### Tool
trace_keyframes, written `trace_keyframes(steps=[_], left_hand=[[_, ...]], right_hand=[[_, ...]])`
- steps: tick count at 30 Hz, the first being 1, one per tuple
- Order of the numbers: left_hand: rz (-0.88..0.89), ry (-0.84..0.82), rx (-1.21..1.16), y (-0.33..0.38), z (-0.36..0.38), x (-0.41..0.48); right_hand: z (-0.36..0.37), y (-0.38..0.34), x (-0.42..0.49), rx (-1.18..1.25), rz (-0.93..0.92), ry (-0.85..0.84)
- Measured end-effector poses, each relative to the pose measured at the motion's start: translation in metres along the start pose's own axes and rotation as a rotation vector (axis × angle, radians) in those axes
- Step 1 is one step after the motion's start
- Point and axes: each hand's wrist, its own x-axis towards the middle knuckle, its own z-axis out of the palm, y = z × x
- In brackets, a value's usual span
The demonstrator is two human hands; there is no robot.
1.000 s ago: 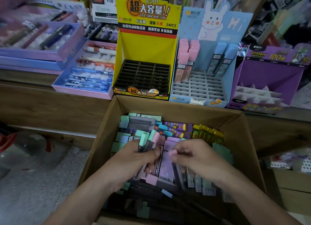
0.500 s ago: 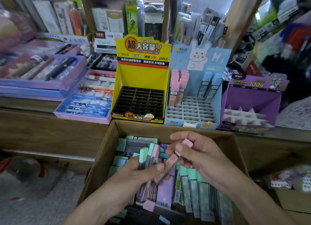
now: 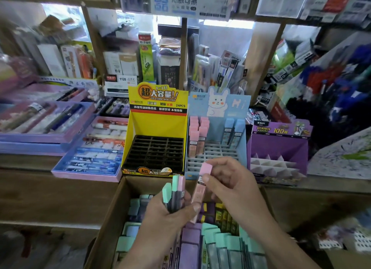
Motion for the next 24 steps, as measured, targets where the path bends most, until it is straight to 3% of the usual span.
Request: trace_keyframes(steps=[6, 10, 15, 24], left_hand=[[-0.079, 0.018, -0.037, -0.002, 0.000, 0.005], [-0.250, 0.138, -0.200, -0.007, -0.002, 0.009], [-0.397, 0.170, -0.490, -0.006, -0.005, 0.011], [-0.347, 0.167, -0.489, -0.004, -0.005, 0.009]], right_hand=[[-0.011, -0.003, 0.014, 0.061, -0.007, 0.048], [-0.021, -0.005, 0.022, 0.082, -0.011, 0.060], [-0.036, -0.013, 0.039, 0.056, -0.071, 0.086], [-0.037, -0.029, 0.078, -0.100, -0.157, 0.108]])
